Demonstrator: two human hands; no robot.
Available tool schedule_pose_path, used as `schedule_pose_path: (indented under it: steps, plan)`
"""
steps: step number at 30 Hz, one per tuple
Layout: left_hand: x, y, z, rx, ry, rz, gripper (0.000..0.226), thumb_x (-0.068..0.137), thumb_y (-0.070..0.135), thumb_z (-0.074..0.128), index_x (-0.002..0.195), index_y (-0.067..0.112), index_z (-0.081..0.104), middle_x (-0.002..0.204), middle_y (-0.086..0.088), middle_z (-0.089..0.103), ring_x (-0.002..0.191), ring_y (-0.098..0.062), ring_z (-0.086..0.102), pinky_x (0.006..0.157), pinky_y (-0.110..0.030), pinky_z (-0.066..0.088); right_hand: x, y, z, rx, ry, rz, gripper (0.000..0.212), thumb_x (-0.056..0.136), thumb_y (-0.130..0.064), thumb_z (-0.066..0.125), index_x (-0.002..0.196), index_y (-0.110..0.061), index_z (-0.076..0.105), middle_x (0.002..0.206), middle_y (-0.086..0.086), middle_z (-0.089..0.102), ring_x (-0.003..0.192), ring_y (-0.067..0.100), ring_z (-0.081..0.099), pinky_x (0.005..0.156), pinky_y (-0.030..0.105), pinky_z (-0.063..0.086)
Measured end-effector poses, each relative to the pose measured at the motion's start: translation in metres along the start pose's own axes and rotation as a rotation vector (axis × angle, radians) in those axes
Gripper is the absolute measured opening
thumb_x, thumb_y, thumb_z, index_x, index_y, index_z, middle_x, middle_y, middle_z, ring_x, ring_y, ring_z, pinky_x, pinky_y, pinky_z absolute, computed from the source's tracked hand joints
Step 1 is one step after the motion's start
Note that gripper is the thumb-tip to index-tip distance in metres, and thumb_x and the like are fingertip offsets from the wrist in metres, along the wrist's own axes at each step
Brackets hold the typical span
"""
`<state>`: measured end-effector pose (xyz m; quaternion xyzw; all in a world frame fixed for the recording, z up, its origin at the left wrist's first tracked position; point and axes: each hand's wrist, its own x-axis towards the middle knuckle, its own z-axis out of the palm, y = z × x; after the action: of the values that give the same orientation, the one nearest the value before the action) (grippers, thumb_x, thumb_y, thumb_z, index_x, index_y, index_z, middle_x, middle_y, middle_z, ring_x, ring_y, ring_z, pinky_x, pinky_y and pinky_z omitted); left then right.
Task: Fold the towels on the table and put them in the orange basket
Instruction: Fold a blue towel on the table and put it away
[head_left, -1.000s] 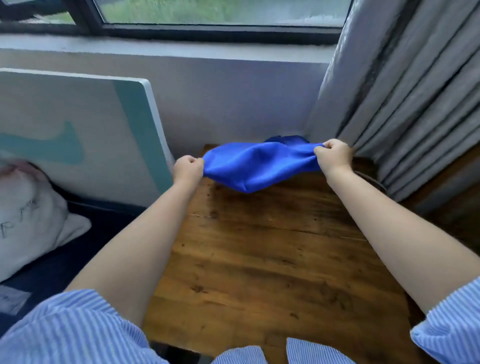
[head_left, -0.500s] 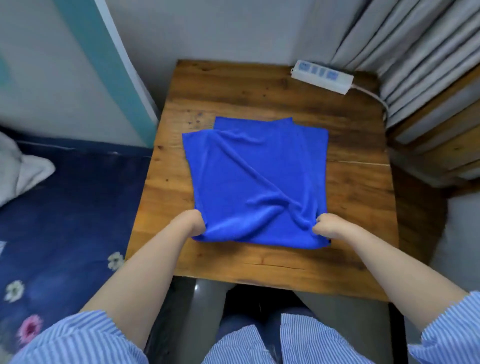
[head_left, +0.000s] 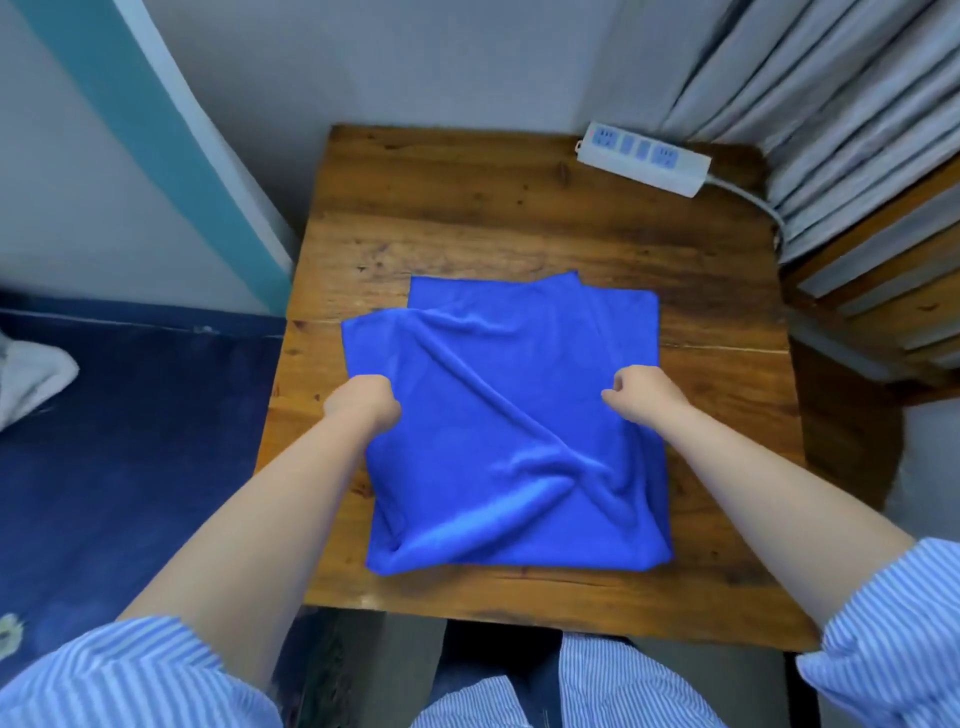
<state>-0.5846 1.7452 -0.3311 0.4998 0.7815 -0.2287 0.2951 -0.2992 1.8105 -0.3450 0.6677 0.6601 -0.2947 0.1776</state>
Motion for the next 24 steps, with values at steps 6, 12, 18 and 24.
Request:
schedule_pose_path:
  steps: [6, 12, 18, 24]
  plan:
    - [0.043, 0.019, -0.033, -0.055, 0.081, -0.017, 0.031, 0.092, 0.011, 0.035, 0.120, 0.007, 0.048, 0.127, -0.011, 0.051, 0.117, -0.029, 0.049, 0.081, -0.034, 0.043, 0.053, -0.038, -0.029, 0.088, 0.121, -0.069, 0.016, 0.086, -0.009, 0.044, 0.092, -0.003, 0.058, 0.105, 0.016, 0.061, 0.100, 0.033, 0.054, 0.070, 0.033, 0.042]
    - [0.081, 0.023, -0.039, -0.062, 0.232, -0.004, 0.037, 0.089, 0.004, 0.039, 0.126, 0.006, 0.043, 0.133, -0.011, 0.042, 0.127, -0.028, 0.037, 0.095, -0.038, 0.041, 0.099, -0.063, -0.039, 0.004, 0.257, -0.223, 0.042, 0.086, -0.002, 0.044, 0.127, -0.009, 0.047, 0.131, 0.010, 0.047, 0.123, 0.030, 0.038, 0.097, 0.041, 0.037]
    - [0.105, 0.008, -0.032, 0.054, 0.226, -0.070, 0.032, 0.090, 0.007, 0.035, 0.120, 0.008, 0.047, 0.127, -0.011, 0.048, 0.120, -0.029, 0.038, 0.093, -0.034, 0.039, 0.127, -0.067, -0.035, 0.027, 0.226, -0.227, 0.050, 0.084, -0.001, 0.046, 0.132, -0.017, 0.044, 0.132, 0.008, 0.046, 0.123, 0.029, 0.037, 0.097, 0.040, 0.034]
    - [0.102, -0.008, -0.042, -0.118, 0.238, -0.064, 0.023, 0.090, 0.014, 0.041, 0.107, 0.005, 0.054, 0.117, -0.016, 0.053, 0.113, -0.034, 0.045, 0.087, -0.039, 0.040, 0.123, -0.057, -0.046, 0.307, 0.263, -0.276, 0.023, 0.086, -0.002, 0.050, 0.102, -0.004, 0.067, 0.104, 0.018, 0.059, 0.105, 0.030, 0.050, 0.082, 0.026, 0.033]
